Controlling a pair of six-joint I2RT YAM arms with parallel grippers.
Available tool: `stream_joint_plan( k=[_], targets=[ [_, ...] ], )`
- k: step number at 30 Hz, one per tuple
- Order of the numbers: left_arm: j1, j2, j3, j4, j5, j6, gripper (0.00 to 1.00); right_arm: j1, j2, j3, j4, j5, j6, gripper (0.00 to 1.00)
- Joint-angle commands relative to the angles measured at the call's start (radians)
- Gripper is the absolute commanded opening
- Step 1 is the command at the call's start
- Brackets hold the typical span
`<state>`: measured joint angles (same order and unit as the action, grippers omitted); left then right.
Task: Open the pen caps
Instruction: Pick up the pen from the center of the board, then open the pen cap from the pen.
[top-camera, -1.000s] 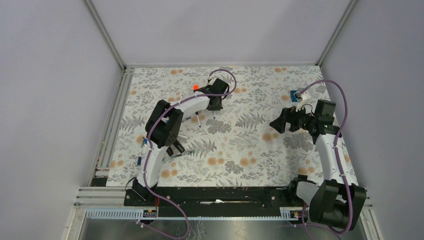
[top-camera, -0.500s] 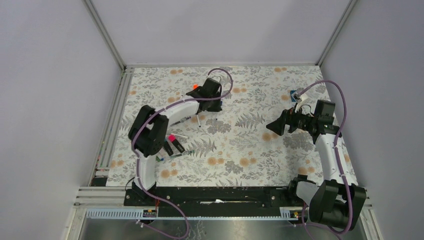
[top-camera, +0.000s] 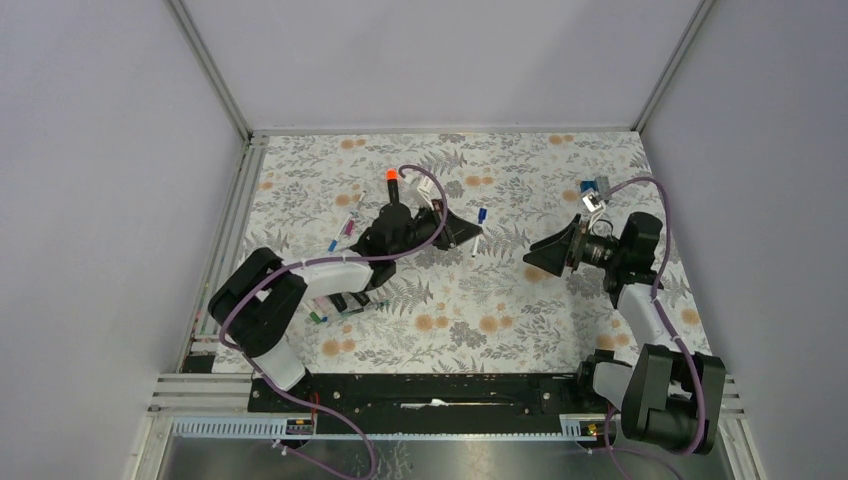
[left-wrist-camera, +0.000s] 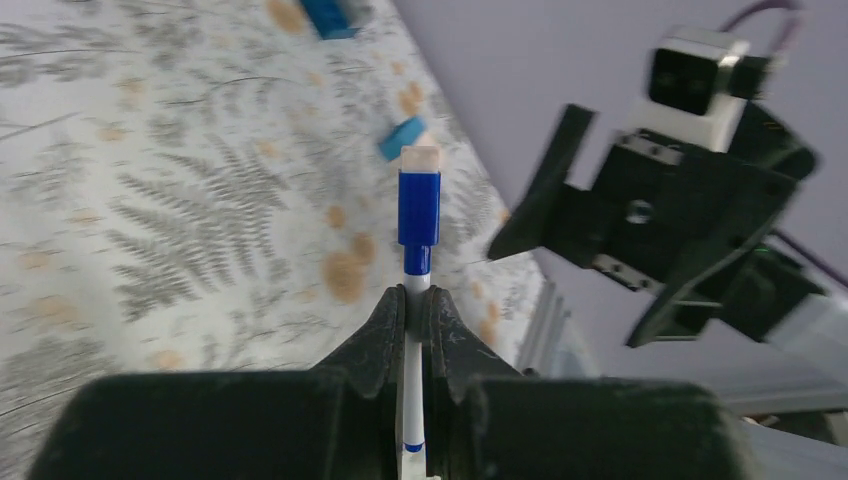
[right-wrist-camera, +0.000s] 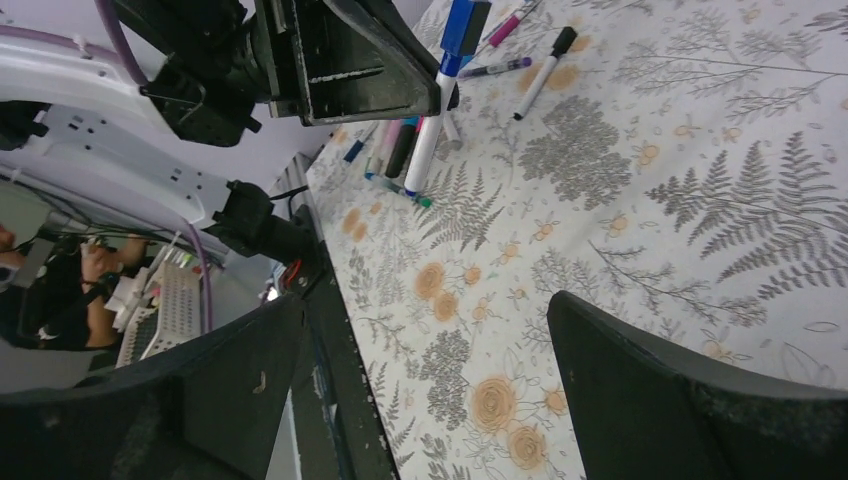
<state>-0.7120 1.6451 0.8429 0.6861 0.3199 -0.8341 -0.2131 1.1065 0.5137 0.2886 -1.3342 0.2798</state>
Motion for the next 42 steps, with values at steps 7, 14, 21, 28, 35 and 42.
stream_joint_plan(
  k=[7,14,21,28,35,42],
  targets=[
    [-0.123,0.093,0.030,0.419,-0.101,-0.179,0.00,0.110,0.023,-0.040,0.367,0.000,0.270,0.99],
    [-0.171,0.139,0.058,0.436,-0.152,-0.196,0.00,0.159,0.032,-0.043,0.368,0.046,0.286,0.86],
    [-0.192,0.146,0.073,0.425,-0.174,-0.190,0.00,0.206,0.051,-0.044,0.354,0.085,0.294,0.66],
    [-0.211,0.155,0.082,0.430,-0.181,-0.193,0.00,0.208,0.049,-0.037,0.345,0.124,0.293,0.45],
    [-0.219,0.157,0.088,0.432,-0.181,-0.192,0.00,0.207,0.051,-0.030,0.337,0.139,0.283,0.06],
    [-0.195,0.046,0.072,0.295,-0.230,-0.064,0.51,0.208,0.048,0.033,0.172,0.051,0.112,0.00]
  ],
)
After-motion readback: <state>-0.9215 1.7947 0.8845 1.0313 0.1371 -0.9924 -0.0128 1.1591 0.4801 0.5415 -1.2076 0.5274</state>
